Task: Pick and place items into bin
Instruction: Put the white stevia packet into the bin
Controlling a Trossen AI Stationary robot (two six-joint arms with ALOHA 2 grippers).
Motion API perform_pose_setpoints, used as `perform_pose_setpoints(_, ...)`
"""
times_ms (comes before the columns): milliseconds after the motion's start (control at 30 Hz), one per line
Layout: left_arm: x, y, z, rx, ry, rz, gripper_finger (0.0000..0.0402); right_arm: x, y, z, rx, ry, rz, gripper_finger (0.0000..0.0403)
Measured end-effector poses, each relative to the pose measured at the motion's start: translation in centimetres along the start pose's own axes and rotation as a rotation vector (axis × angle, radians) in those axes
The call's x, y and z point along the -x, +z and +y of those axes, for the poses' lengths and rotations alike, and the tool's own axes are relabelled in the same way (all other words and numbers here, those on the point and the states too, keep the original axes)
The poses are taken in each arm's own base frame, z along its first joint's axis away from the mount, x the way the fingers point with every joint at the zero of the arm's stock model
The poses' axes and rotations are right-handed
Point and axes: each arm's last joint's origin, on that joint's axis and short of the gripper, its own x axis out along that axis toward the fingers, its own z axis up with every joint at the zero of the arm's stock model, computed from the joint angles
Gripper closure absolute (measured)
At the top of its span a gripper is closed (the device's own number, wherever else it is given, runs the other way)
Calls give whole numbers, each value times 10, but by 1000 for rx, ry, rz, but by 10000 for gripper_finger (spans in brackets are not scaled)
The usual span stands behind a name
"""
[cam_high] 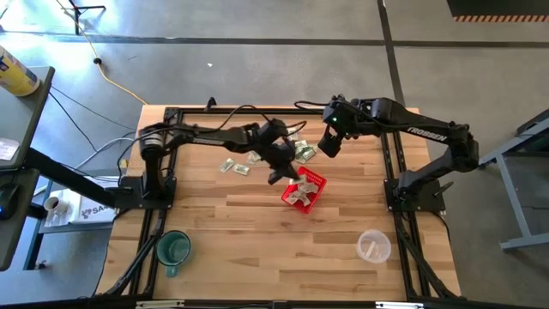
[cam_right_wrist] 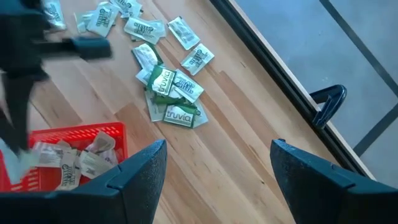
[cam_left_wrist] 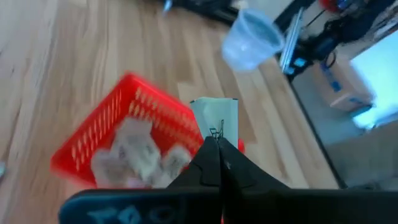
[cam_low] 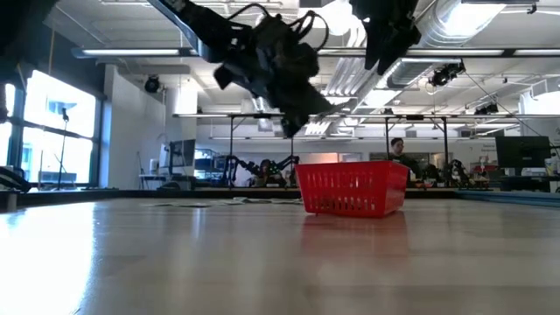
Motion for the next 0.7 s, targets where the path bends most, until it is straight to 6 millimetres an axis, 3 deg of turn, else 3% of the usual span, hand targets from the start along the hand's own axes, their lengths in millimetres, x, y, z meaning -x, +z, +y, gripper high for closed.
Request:
perform_pose_setpoints(133,-21,-3,8,70,-20,34,369,0,0,-2,-11,-1,9,126)
perform_pose_setpoints(267,-38,-8,5,131,-30,55,284,-1,-2,-3,-23,18,40,126)
perform_pose_setpoints(400,-40,-13,5,204,-22,90,196,0,-3,-2,-20,45,57,126)
perform_pose_setpoints(533,-20,-9,2,265,25,127,137,-1,-3,-3,-11,84,70,126)
perform_pose_setpoints(700,17,-14,-10,255,199,287,120,-3,1,-9,-1,128,62,126)
